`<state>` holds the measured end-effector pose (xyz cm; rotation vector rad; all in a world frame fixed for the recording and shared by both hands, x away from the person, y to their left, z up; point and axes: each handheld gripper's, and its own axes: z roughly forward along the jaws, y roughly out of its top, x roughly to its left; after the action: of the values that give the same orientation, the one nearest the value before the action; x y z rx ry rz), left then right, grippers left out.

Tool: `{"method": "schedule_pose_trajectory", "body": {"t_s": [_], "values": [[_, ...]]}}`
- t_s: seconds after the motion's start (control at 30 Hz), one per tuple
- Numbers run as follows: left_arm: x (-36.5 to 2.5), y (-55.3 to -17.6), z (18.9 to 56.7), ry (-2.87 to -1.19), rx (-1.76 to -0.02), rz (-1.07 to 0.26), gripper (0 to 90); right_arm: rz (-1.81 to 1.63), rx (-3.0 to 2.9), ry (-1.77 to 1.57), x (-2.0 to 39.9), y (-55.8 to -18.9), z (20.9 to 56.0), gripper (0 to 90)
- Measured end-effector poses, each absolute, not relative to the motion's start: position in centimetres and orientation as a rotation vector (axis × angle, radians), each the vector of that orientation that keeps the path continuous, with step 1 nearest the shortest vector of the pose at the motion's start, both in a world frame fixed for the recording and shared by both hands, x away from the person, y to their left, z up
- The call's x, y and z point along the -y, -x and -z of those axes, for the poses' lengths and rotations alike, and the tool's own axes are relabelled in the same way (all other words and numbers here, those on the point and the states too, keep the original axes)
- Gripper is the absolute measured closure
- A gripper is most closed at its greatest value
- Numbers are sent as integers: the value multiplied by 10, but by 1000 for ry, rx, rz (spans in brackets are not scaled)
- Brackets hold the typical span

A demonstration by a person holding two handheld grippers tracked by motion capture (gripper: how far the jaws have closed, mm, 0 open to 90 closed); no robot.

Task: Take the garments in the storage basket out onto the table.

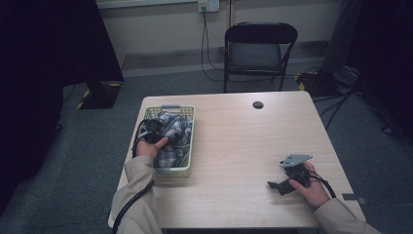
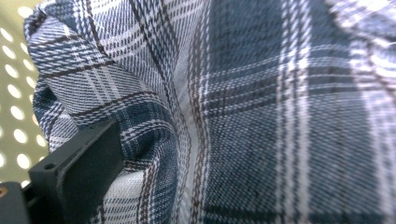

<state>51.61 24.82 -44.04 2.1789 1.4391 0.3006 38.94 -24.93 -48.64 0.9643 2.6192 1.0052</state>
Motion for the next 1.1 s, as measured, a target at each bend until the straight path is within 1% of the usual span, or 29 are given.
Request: {"method": "schedule_pose_trajectory", "body": {"t_s": [0.27,0.37,0.47,0.57,0.63,0.7,0.77,0.9,1.03,1.1], "values": [[-246,-521,450,-2204,-1511,-267,4,-1005,-2619,-964,249,-389,486,0],[-245,-523,457,-2213,-1540,-215,0,-1005,-2619,-964,249,-389,486,0],[-242,-525,461,-2238,-1550,-222,0,-1005,-2619,-965,249,-389,486,0],[-242,-526,463,-2243,-1565,-192,9,-1005,-2619,-964,249,-389,486,0],[-242,-526,466,-2241,-1562,-162,63,-1005,-2619,-964,249,-389,486,0],[-242,-526,466,-2247,-1570,-145,147,-1005,-2619,-964,249,-389,486,0],[-237,-525,465,-2305,-1561,-176,273,-1005,-2619,-963,249,-389,486,0],[-230,-525,461,-2349,-1589,-240,459,-1006,-2621,-961,249,-390,486,0],[-231,-521,455,-2323,-1602,-269,572,-1006,-2621,-961,249,-390,486,0],[-233,-518,450,-2290,-1607,-298,606,-1006,-2621,-961,249,-390,486,0]]}}
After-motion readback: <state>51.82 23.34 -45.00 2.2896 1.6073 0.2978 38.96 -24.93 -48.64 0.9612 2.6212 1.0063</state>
